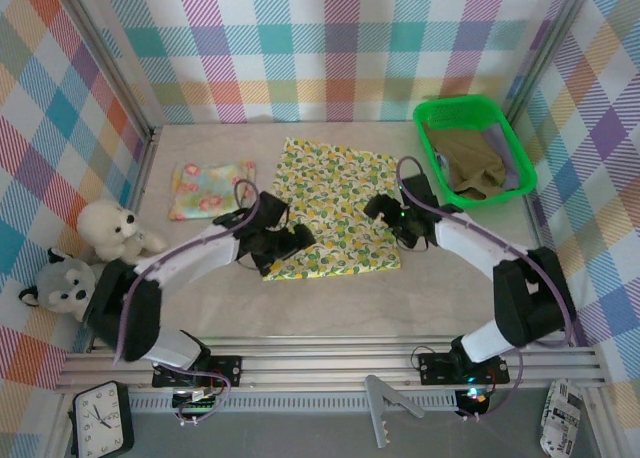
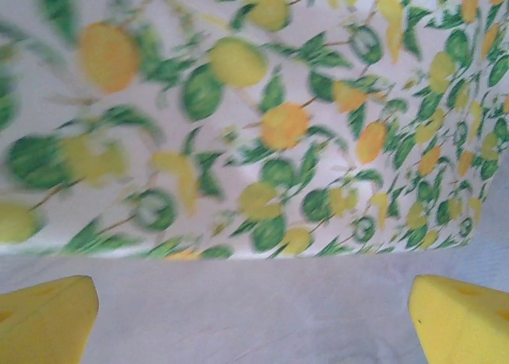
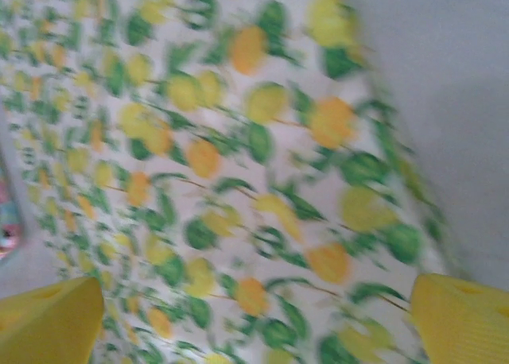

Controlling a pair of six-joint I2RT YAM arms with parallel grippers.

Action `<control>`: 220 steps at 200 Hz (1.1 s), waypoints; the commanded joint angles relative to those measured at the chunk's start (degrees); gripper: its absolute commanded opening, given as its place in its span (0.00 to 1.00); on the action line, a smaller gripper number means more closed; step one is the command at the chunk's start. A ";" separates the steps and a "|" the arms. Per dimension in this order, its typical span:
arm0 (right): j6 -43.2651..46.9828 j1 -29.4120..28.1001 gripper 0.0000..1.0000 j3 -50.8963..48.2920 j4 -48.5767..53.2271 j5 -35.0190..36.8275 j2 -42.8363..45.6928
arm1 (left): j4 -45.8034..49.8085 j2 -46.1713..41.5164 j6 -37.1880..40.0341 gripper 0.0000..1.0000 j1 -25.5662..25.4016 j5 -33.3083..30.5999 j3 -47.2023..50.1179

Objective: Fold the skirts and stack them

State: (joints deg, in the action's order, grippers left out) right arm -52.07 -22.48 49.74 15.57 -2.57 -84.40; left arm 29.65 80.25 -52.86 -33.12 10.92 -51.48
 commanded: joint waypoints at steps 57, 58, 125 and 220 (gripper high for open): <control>0.72 0.25 0.57 -16.51 1.52 1.95 11.44 | 2.83 -13.16 -1.79 0.93 3.59 -11.22 12.73; 0.82 0.25 0.56 -16.56 1.41 1.95 11.44 | 2.76 -13.22 -1.93 0.93 3.59 -11.33 12.77; 1.35 0.24 0.46 -18.16 -4.52 2.04 10.51 | 0.96 -13.52 -4.53 0.96 3.86 -13.62 14.31; 0.39 0.24 0.40 -20.12 -8.99 0.29 7.81 | -0.81 -11.60 -5.54 0.92 4.23 -12.90 15.13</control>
State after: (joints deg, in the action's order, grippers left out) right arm -51.62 -22.44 30.52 8.91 -1.52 -76.09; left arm 29.61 67.92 -57.71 -29.69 -1.41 -37.56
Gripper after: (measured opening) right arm 0.414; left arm 0.931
